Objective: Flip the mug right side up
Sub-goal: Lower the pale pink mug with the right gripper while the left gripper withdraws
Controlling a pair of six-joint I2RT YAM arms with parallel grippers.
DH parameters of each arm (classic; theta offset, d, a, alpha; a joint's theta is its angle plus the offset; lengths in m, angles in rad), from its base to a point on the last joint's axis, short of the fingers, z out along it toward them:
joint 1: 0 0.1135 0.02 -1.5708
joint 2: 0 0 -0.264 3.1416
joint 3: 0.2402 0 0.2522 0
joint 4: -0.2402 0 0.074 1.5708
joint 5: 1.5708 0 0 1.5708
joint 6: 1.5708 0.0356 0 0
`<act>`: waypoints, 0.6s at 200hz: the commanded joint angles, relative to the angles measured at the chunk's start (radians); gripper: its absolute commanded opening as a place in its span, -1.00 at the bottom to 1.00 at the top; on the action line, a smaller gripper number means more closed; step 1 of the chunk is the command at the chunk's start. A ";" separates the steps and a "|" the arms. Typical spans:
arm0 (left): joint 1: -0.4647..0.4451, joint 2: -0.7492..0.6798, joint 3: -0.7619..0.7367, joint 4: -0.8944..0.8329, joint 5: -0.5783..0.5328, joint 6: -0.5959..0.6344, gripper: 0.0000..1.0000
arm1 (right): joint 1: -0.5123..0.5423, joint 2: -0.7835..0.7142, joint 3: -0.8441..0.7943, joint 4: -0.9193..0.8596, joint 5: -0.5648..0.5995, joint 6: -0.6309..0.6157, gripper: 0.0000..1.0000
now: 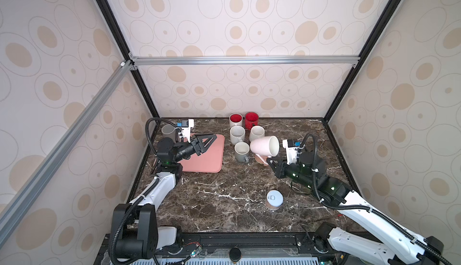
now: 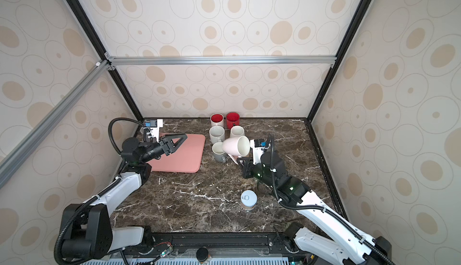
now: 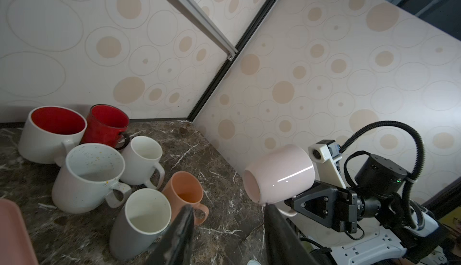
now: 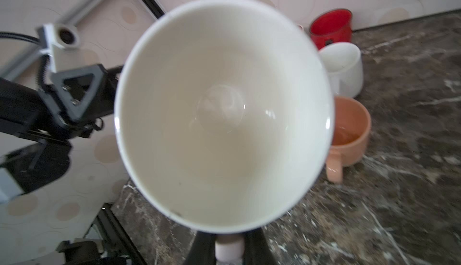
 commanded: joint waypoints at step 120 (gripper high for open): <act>0.004 -0.069 0.124 -0.605 -0.185 0.400 -0.05 | 0.118 0.335 0.052 -0.225 0.484 -0.094 -1.00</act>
